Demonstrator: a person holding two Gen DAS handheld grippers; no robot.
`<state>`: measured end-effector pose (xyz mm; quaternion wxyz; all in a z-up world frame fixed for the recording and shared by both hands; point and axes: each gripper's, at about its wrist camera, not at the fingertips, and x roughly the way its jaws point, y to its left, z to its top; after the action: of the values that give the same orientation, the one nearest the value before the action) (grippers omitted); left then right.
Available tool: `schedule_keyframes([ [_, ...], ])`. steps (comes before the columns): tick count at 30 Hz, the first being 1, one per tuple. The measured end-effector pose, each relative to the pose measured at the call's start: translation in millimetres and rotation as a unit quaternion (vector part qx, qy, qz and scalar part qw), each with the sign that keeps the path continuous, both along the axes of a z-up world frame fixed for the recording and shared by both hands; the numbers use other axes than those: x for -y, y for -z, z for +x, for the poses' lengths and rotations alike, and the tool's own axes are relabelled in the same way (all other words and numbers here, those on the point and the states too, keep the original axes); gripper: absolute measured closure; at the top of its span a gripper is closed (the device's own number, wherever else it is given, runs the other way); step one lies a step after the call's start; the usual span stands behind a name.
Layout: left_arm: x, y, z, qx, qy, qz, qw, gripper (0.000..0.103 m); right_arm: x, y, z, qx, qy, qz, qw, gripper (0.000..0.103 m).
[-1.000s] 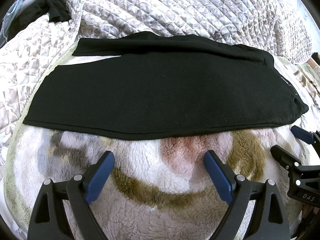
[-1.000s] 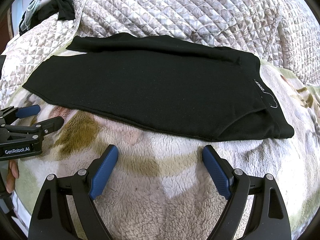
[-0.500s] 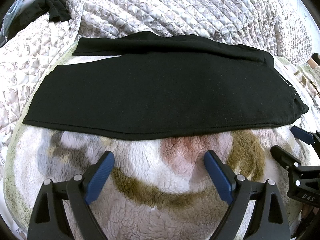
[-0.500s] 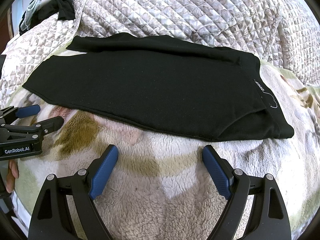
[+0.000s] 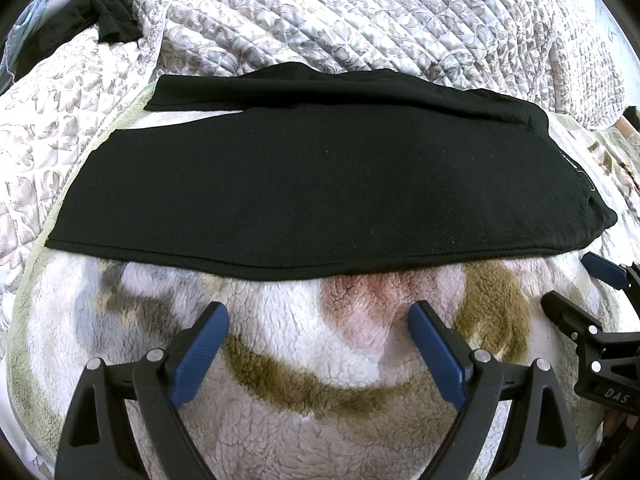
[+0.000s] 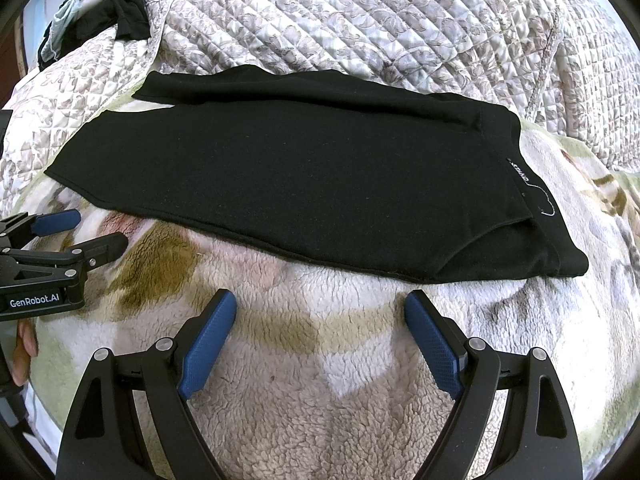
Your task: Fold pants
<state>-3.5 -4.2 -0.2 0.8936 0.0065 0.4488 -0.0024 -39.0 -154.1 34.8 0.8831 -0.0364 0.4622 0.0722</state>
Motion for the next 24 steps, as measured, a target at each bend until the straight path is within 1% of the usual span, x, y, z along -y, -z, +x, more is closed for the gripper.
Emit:
schedule_keyframes([
  [14,0.1,0.1,-0.1,0.0,0.0,0.0,1.0,0.009,0.8,0.0,-0.3,-0.001,0.001,0.001,1.0,0.017],
  [24,0.3,0.1,0.0,0.0,0.0,0.0,1.0,0.009,3.1,0.2,3.9,-0.012,-0.001,0.011,1.0,0.016],
])
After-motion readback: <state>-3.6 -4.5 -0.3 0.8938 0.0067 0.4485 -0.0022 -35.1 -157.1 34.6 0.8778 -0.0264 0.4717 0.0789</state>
